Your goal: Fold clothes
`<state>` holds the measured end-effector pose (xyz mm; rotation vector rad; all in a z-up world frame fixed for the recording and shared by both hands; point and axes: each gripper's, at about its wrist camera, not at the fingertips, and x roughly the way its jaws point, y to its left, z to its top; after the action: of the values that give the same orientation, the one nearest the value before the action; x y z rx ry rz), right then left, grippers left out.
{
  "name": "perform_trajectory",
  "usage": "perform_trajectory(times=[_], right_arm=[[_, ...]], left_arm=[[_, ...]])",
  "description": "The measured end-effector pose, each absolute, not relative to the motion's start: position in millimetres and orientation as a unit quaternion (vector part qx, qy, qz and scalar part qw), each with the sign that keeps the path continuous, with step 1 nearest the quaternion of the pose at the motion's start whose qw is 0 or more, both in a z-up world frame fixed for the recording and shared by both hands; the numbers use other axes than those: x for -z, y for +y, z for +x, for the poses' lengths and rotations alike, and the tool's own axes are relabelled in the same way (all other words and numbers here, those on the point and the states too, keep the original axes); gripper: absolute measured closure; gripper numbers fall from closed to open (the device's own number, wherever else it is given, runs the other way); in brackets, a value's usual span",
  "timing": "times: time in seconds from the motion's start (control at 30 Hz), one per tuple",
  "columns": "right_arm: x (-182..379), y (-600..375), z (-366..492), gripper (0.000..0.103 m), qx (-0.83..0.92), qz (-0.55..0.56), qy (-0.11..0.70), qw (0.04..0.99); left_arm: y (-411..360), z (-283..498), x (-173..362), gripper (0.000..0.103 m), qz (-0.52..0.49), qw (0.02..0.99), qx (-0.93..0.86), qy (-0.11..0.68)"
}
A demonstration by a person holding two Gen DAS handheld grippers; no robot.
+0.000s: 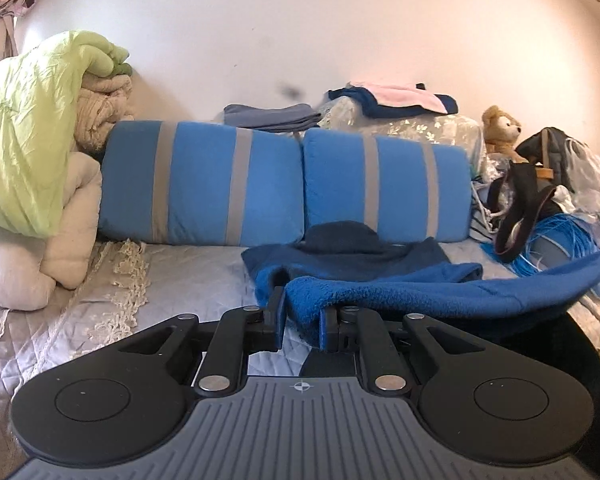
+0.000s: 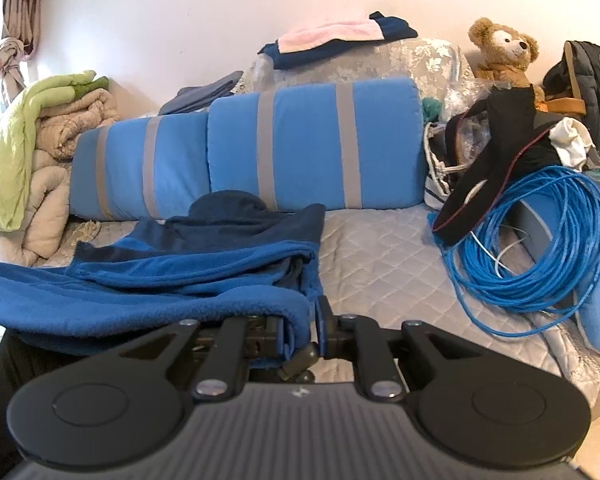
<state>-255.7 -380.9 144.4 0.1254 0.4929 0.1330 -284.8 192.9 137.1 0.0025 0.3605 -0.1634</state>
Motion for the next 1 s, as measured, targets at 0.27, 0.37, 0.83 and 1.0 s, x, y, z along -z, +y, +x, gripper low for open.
perform_trajectory(times=[0.27, 0.37, 0.83, 1.0], right_arm=[[-154.0, -372.5, -215.5, 0.087, -0.073, 0.052, 0.243, 0.966], [-162.0, -370.0, -194.6, 0.087, -0.073, 0.044, 0.241, 0.967], [-164.8, -370.3, -89.5, 0.087, -0.054, 0.039, 0.268, 0.961], [-155.6, -375.6, -53.5, 0.087, -0.050, 0.056, 0.293, 0.953]], left_arm=[[199.6, -236.5, -139.7, 0.087, -0.029, 0.977, 0.080, 0.195], [204.4, -217.2, -141.4, 0.087, -0.034, 0.976, 0.074, 0.200], [209.7, -124.6, -135.9, 0.086, -0.027, 0.971, 0.062, 0.228], [208.2, -95.1, -131.8, 0.086, -0.019, 0.967, 0.058, 0.247]])
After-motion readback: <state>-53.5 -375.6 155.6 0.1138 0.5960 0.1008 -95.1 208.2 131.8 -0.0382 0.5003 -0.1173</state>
